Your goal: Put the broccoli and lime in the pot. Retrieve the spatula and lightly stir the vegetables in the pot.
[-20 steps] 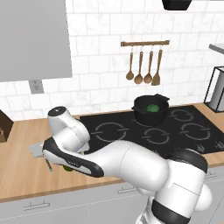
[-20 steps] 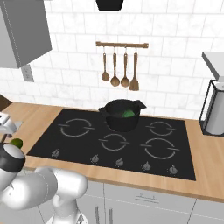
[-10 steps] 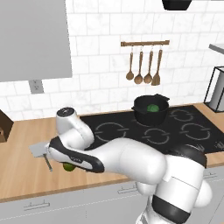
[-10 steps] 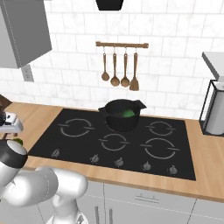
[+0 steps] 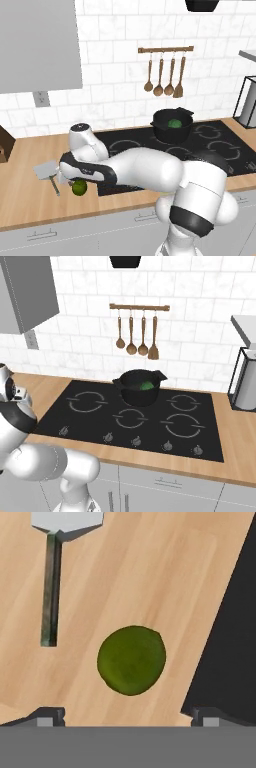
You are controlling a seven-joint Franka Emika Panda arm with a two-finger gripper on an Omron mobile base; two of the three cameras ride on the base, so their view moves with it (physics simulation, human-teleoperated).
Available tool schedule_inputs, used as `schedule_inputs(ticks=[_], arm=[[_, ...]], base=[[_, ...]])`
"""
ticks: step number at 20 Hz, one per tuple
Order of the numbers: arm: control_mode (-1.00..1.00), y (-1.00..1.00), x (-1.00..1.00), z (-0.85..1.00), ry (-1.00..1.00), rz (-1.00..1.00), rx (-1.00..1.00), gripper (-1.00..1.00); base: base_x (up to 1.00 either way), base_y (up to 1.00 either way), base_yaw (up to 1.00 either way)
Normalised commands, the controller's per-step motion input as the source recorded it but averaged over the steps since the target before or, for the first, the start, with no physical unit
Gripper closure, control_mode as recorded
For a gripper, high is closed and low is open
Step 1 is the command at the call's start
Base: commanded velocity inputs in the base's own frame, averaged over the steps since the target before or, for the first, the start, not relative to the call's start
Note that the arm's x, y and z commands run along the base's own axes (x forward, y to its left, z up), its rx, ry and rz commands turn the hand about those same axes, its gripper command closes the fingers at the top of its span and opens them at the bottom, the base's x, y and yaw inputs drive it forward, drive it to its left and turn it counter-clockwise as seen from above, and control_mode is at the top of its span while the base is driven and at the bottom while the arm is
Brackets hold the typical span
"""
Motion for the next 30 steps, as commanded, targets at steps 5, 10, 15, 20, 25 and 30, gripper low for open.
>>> schedule_inputs(ticks=[5,10,15,20,25,30], arm=[[-1.00,0.00,0.07,-0.32,0.05,0.06,0.00,-1.00],[-1.00,0.00,0.05,-0.25,0.00,0.06,0.00,-1.00],[-1.00,0.00,0.02,-0.12,0.00,0.05,0.00,-1.00],[-1.00,0.00,0.05,-0.14,0.00,0.03,0.00,-1.00],[-1.00,0.00,0.07,-0.08,0.00,0.02,0.00,-1.00],[-1.00,0.02,0.03,-0.16,0.00,0.02,0.00,-1.00]], base=[[0.00,0.00,0.00],[0.00,0.00,0.00],[0.00,0.00,0.00],[0.00,0.00,0.00],[0.00,0.00,0.00],[0.00,0.00,0.00]])
